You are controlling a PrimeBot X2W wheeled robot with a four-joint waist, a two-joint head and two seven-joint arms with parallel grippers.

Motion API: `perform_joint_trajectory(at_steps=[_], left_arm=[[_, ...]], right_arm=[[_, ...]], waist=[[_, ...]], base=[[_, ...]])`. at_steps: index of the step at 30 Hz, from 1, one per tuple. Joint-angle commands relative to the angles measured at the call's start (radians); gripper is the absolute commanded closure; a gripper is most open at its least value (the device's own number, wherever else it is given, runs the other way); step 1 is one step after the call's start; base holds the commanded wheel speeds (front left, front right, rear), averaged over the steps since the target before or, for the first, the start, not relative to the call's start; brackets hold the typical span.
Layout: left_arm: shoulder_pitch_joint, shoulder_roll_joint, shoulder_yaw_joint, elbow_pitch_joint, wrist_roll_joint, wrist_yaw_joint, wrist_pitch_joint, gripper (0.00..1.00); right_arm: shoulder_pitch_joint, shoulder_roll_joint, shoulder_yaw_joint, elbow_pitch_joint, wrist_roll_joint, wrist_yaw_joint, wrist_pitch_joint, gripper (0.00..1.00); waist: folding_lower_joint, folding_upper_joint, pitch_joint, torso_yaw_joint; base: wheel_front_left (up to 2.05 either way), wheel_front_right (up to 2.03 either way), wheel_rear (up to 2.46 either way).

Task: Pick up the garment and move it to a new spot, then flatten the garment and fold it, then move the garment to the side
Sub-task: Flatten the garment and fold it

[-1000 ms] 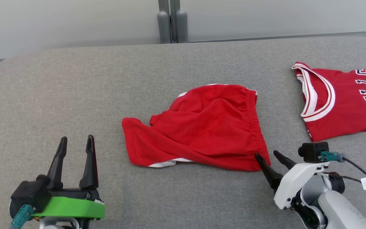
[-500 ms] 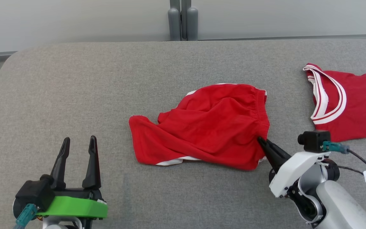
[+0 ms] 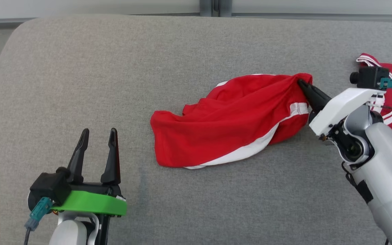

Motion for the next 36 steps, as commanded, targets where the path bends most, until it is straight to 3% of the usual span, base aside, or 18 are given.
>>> perform_joint_trajectory(at_steps=[1, 8, 9, 10, 11, 17, 26, 32, 36], left_arm=[[-0.026, -0.002, 0.0, 0.005, -0.001, -0.004, -0.002, 0.0], [-0.062, -0.01, -0.007, 0.037, 0.003, -0.008, -0.002, 0.0], [-0.062, -0.011, -0.007, 0.043, 0.004, -0.008, -0.002, 0.0], [-0.061, -0.011, -0.008, 0.05, 0.006, -0.008, -0.002, 0.0], [-0.059, -0.012, -0.008, 0.054, 0.007, -0.008, -0.002, 0.0], [-0.02, 0.0, -0.004, 0.074, 0.014, -0.008, -0.002, 0.0], [0.042, 0.012, 0.006, 0.075, 0.011, -0.009, -0.002, 0.0], [0.071, 0.006, 0.0, 0.073, 0.002, -0.009, -0.002, 0.0], [0.068, 0.012, -0.026, 0.083, -0.009, -0.009, -0.002, 0.0]], right_arm=[[-0.037, -0.01, 0.007, 0.028, 0.007, 0.0, -0.008, 1.0], [-0.161, -0.019, 0.061, 0.205, 0.063, 0.0, -0.043, 1.0], [-0.168, -0.022, 0.072, 0.223, 0.063, 0.0, -0.047, 0.8], [-0.174, -0.022, 0.087, 0.243, 0.068, 0.0, -0.055, 0.52], [-0.174, -0.018, 0.099, 0.254, 0.076, 0.0, -0.062, 0.0], [-0.114, -0.033, 0.178, 0.242, 0.093, 0.0, -0.159, 0.0], [0.057, -0.105, 0.224, 0.057, 0.076, 0.0, -0.387, 0.0], [0.218, -0.092, 0.142, -0.047, 0.04, 0.0, -0.431, 0.0], [0.32, -0.042, 0.051, -0.117, -0.016, 0.0, -0.431, 0.0]], waist=[[0.0, -0.0001, 0.053, 0.044], [0.0, -0.0001, 0.071, 0.066], [0.0, -0.0001, 0.065, 0.066], [0.0, -0.0001, 0.057, 0.066], [0.0, -0.0001, 0.047, 0.063], [0.0, -0.0001, -0.044, 0.026], [0.0, -0.0001, -0.143, -0.058], [0.0, -0.0001, -0.157, -0.1], [0.0, -0.0001, -0.149, -0.112]], base=[[0.0, 0.0, 0.0], [0.0, 0.0, 0.0], [0.0, 0.0, 0.0], [0.0, 0.0, 0.0], [0.0, 0.0, 0.0], [0.0, 0.0, 0.0], [0.0, 0.0, 0.0], [0.0, 0.0, 0.0], [0.0, 0.0, 0.0]])
